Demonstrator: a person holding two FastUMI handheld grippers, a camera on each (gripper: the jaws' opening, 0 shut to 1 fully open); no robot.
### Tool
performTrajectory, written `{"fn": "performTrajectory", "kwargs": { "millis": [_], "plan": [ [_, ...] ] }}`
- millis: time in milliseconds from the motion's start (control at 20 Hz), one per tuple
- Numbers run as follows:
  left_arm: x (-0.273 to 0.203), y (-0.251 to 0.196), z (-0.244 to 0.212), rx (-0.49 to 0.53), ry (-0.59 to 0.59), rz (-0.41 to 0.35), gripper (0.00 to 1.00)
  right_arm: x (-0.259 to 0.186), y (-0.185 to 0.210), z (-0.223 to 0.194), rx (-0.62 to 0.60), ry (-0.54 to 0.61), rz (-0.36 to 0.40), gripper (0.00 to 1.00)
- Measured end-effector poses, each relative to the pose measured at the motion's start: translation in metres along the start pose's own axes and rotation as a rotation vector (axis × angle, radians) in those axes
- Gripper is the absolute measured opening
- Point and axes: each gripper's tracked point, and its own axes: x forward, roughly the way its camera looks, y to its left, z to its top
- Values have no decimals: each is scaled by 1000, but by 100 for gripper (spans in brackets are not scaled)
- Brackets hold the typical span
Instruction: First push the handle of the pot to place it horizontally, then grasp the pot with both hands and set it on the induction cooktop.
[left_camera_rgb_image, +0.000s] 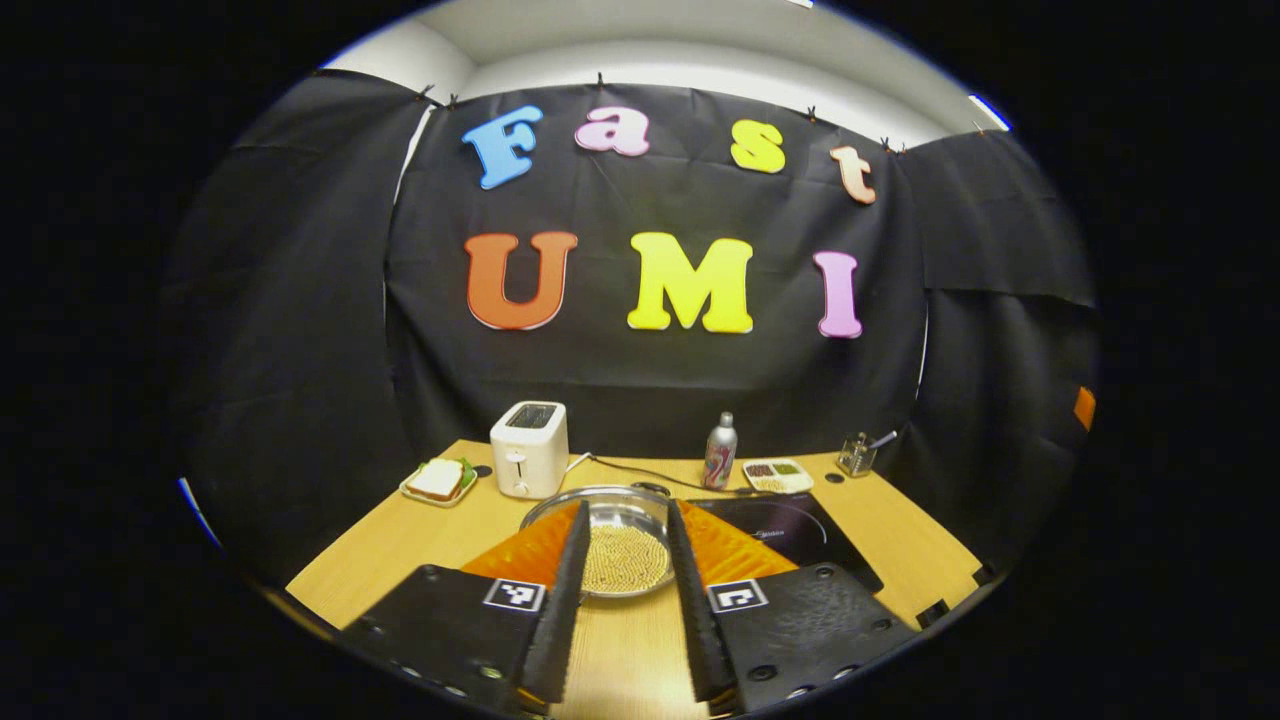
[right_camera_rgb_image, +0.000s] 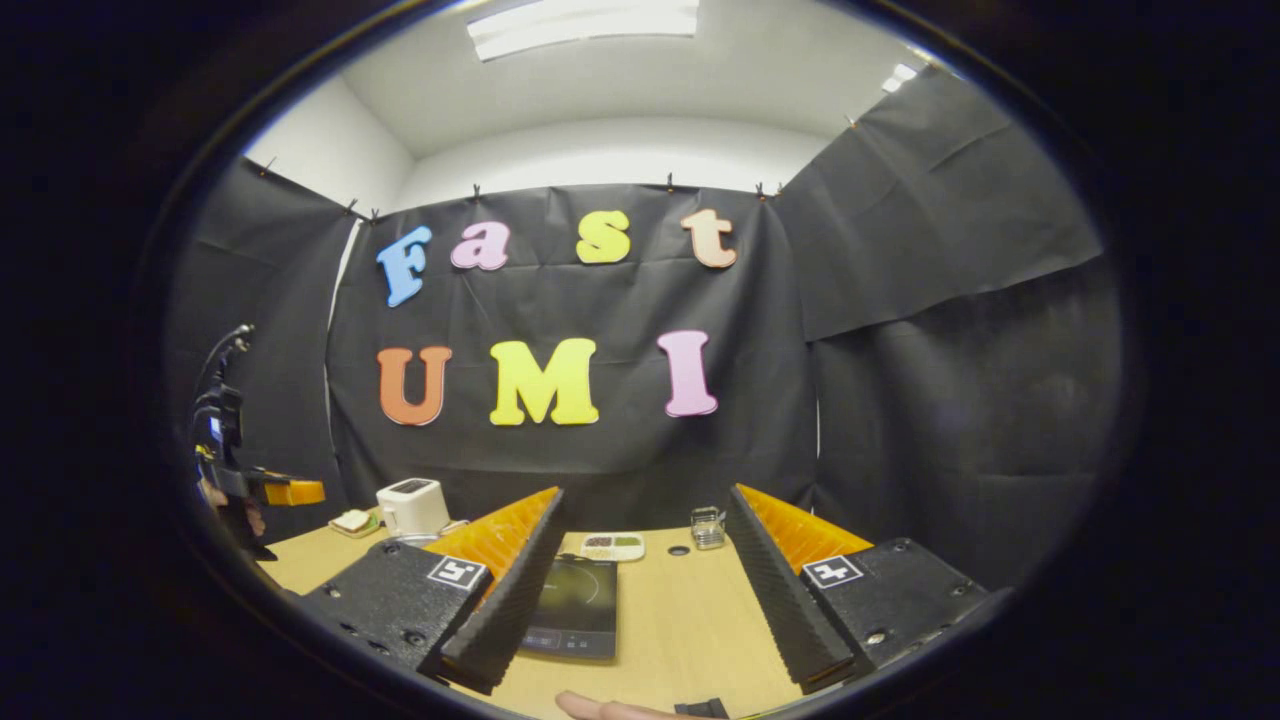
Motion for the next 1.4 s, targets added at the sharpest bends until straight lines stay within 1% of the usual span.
{"fn": "performTrajectory", "kwargs": {
  "millis": [50,150,200,250,350,500,700,850,900,950,1050,1100,1150,1200,1250,1300,1350,1400],
  "plan": [
    [8,9,-12,0,44,19,7,1,0,-3,-1,3,1,97],
    [24,25,-35,6,139,57,1,2,1,-5,1,4,3,97],
    [33,30,-47,0,175,64,1,3,1,-6,2,6,3,97],
    [44,29,-61,-8,216,53,0,4,0,-10,2,9,3,97],
    [49,28,-81,-13,284,38,0,7,0,-14,4,13,5,97],
    [60,29,-104,7,353,34,0,14,-1,-23,4,33,4,97],
    [74,20,-140,18,448,8,0,23,-2,-38,11,63,3,97],
    [87,22,-164,30,507,14,0,28,-3,-47,14,74,4,97],
    [90,23,-172,27,526,18,0,30,-4,-48,13,78,0,100],
    [93,24,-178,20,541,21,0,31,-5,-50,13,82,-4,100],
    [96,25,-187,6,564,18,0,36,-5,-55,13,91,-6,100],
    [98,28,-190,6,569,18,0,38,-5,-57,14,95,-7,97],
    [100,31,-192,9,573,23,0,41,-4,-59,14,98,-5,97],
    [101,34,-196,9,580,28,0,44,-2,-60,14,102,-1,100],
    [103,37,-198,7,587,31,11,47,-2,-63,14,107,0,100],
    [102,35,-198,-10,590,19,0,50,1,-63,15,110,2,97],
    [103,34,-198,-27,591,7,10,53,2,-65,12,116,4,97],
    [104,34,-200,-39,592,-2,11,56,2,-66,8,121,3,100]
  ]
}}
